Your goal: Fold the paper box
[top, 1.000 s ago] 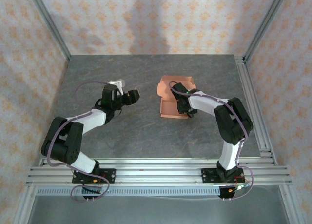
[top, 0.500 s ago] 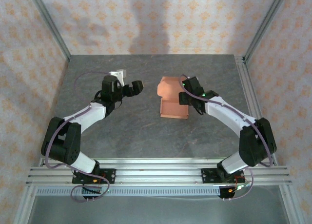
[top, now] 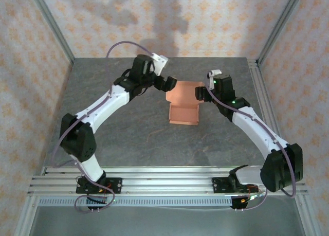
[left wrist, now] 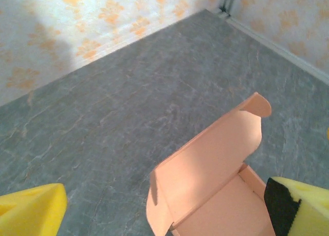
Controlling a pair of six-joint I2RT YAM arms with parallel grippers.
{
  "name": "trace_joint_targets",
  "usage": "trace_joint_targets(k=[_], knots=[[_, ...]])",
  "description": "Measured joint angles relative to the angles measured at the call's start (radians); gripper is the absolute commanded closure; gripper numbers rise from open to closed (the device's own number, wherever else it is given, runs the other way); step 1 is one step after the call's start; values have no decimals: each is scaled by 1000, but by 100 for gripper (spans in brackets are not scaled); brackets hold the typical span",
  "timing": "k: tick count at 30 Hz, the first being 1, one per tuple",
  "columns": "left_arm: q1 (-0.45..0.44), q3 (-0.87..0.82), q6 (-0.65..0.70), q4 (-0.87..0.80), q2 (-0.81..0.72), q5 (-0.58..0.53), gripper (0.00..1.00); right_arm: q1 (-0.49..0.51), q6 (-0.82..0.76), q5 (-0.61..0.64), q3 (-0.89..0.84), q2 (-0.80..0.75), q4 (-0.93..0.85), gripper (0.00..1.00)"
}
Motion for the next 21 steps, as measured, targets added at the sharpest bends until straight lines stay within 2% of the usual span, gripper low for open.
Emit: trace_joint_targets(k=[2, 6, 12, 16, 21], knots=[[-3, 109, 51, -122, 69, -2, 0, -5, -9, -6, -20, -28, 3, 16], [-7, 319, 123, -341, 225, -6, 8, -11, -23, -10, -56, -85, 3, 16], [-14, 511, 185, -589, 389, -27, 18, -13, -30, -10, -109, -174, 2, 16], [-14, 655, 197, -700, 477, -32, 30, -13, -29, -13, -122, -201, 1, 16], [-14, 726, 203, -772, 520, -32, 42, -13, -26, -22, -134, -204, -2, 16]])
